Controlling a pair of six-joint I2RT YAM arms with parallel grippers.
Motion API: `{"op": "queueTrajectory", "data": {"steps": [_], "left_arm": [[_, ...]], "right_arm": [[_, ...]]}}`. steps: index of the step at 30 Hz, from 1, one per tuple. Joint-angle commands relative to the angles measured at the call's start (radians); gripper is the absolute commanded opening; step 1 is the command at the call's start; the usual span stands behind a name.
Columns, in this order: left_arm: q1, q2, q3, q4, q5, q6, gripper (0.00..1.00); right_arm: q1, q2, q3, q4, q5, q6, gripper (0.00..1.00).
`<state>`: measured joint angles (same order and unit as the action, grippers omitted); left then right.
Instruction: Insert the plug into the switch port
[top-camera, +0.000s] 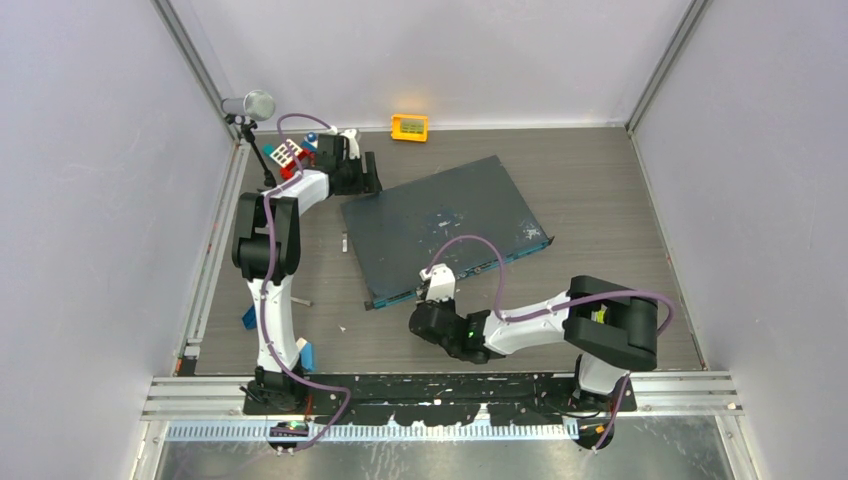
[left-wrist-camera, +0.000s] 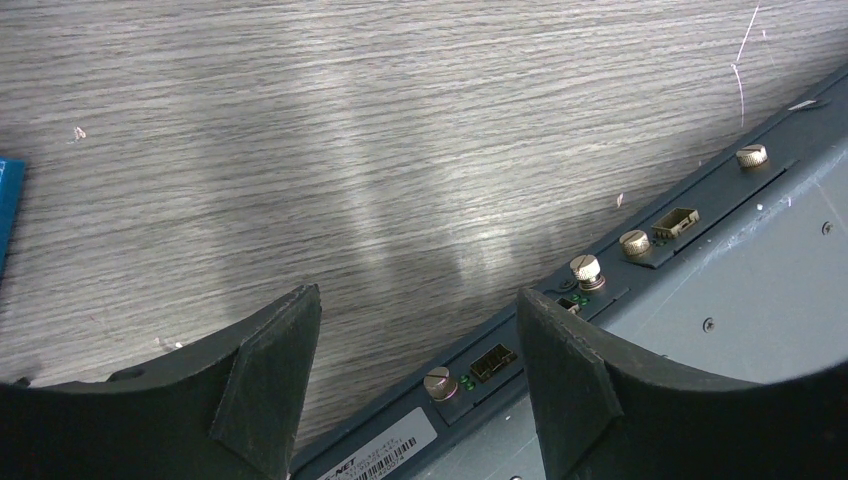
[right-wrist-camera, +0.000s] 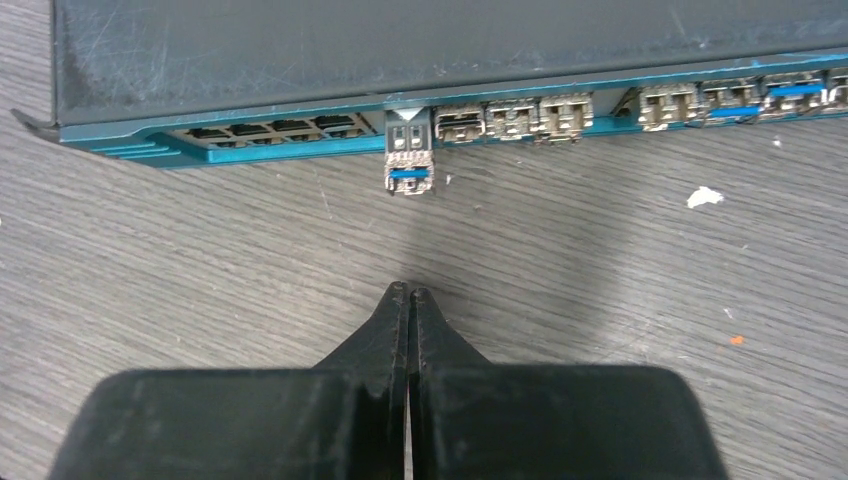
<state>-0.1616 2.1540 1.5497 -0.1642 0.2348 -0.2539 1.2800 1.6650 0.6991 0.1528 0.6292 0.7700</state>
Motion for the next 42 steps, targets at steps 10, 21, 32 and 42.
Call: {"op": "queueTrajectory", "data": {"steps": [10, 21, 32, 42], "left_arm": [[-0.012, 0.004, 0.021, -0.056, 0.031, 0.028, 0.73], [-0.013, 0.009, 0.03, -0.064, 0.028, 0.033, 0.73], [-0.023, 0.021, 0.048, -0.083, 0.024, 0.045, 0.73], [-0.027, 0.021, 0.049, -0.085, 0.024, 0.05, 0.73]], "right_arm": [[-0.04, 0.035, 0.047, -0.024, -0.002, -0.016, 0.01], [-0.081, 0.069, 0.071, -0.027, -0.053, -0.016, 0.0], [-0.13, 0.058, 0.094, -0.045, -0.084, -0.052, 0.01], [-0.161, 0.07, 0.132, -0.035, -0.107, -0.075, 0.01]]}}
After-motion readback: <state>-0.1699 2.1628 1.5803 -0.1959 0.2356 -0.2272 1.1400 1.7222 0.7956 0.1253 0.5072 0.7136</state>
